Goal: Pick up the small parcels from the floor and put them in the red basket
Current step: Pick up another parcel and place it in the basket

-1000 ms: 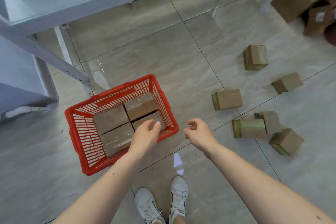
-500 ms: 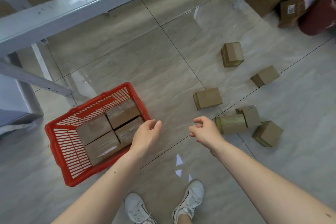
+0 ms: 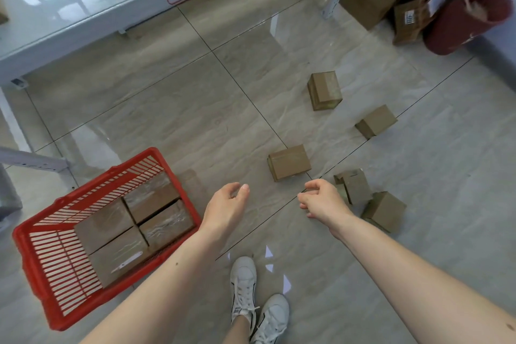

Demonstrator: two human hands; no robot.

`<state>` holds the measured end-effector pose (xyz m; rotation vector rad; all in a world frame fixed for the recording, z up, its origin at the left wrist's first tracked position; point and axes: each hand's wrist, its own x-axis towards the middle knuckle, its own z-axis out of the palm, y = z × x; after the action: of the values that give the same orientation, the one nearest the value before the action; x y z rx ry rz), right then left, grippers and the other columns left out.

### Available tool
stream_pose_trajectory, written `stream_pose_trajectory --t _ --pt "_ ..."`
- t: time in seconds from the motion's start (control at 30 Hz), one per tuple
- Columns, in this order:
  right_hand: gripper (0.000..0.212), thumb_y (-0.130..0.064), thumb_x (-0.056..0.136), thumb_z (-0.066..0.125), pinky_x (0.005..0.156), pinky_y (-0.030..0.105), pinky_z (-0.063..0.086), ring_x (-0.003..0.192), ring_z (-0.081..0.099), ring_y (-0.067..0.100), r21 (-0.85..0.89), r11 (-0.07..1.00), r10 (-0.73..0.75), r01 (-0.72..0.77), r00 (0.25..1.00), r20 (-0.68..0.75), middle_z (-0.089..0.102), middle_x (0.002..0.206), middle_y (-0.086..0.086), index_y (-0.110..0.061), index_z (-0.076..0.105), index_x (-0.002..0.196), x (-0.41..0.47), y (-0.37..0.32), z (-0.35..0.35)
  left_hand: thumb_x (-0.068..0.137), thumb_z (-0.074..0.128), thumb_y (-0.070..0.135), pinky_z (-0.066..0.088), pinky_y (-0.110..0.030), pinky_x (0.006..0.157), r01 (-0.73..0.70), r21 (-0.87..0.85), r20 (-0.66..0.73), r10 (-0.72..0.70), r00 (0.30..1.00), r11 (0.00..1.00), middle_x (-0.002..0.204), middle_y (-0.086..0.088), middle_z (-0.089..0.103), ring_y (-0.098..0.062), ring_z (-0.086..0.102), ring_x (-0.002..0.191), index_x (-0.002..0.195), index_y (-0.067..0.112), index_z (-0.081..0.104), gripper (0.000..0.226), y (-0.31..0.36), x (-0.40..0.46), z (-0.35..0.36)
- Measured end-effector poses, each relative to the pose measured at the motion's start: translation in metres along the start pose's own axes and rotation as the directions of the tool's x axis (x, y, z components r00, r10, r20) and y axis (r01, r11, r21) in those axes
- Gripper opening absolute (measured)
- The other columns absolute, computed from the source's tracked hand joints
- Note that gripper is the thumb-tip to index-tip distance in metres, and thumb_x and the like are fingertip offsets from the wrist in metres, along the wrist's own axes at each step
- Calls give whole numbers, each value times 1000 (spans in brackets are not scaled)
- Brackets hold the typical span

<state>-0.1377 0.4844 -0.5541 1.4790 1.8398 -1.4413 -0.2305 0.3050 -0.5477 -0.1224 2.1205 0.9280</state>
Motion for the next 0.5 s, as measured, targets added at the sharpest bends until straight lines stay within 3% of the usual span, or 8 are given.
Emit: stream_pose_trajectory --t 0.23,0.5 --pt "39 -19 83 64 96 47 51 104 63 23 13 1000 12 -11 998 -59 60 95 -7 -16 54 121 48 7 -23 93 47 49 39 -36 108 1 26 59 -3 998 1000 138 2 57 -15 52 128 136 19 53 53 8 39 36" --pt "40 -20 86 64 101 38 45 113 57 23 -64 998 -12 4 993 -120 61 119 4 -13 55 125 138 40 -40 94 46 48 37 -39 111 22 -6 77 -22 997 1000 145 -1 50 -18 46 133 144 19 43 58 4 102 107"
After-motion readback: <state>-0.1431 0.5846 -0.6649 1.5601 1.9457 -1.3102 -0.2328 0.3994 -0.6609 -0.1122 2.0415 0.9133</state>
